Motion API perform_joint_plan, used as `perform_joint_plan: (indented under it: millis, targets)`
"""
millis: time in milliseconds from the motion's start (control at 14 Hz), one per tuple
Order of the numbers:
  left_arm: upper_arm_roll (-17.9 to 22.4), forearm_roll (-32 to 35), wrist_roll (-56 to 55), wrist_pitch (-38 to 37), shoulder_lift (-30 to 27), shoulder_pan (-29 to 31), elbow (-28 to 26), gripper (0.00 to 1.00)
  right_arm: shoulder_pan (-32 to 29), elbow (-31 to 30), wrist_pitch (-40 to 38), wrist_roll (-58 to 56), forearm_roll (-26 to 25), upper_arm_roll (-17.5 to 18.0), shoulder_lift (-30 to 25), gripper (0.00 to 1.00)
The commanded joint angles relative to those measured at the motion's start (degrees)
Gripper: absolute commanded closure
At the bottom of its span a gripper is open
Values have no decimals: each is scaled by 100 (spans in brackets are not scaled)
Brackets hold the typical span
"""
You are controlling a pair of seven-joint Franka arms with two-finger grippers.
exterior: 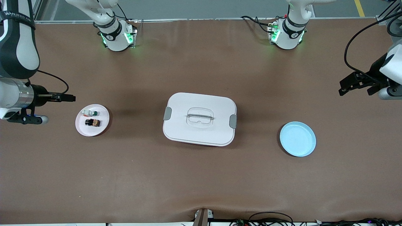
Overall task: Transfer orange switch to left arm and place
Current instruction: 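Move the right gripper down over the black-orange switch on the white plate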
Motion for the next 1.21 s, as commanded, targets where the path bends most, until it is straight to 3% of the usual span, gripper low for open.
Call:
perform_joint_plan:
  millis: [0, 571, 1143]
  targets:
    - [10, -95, 0, -123, 11, 36, 92, 0, -179, -325, 496, -52, -16, 89, -14, 0]
    - [10, -95, 0, -123, 72, 27, 92, 0, -188, -1230, 1894, -79, -279, 80, 4, 0]
    - [1, -95, -26, -114, 151, -8, 83, 0, -337, -1389, 2993, -87, -535, 80, 716, 0]
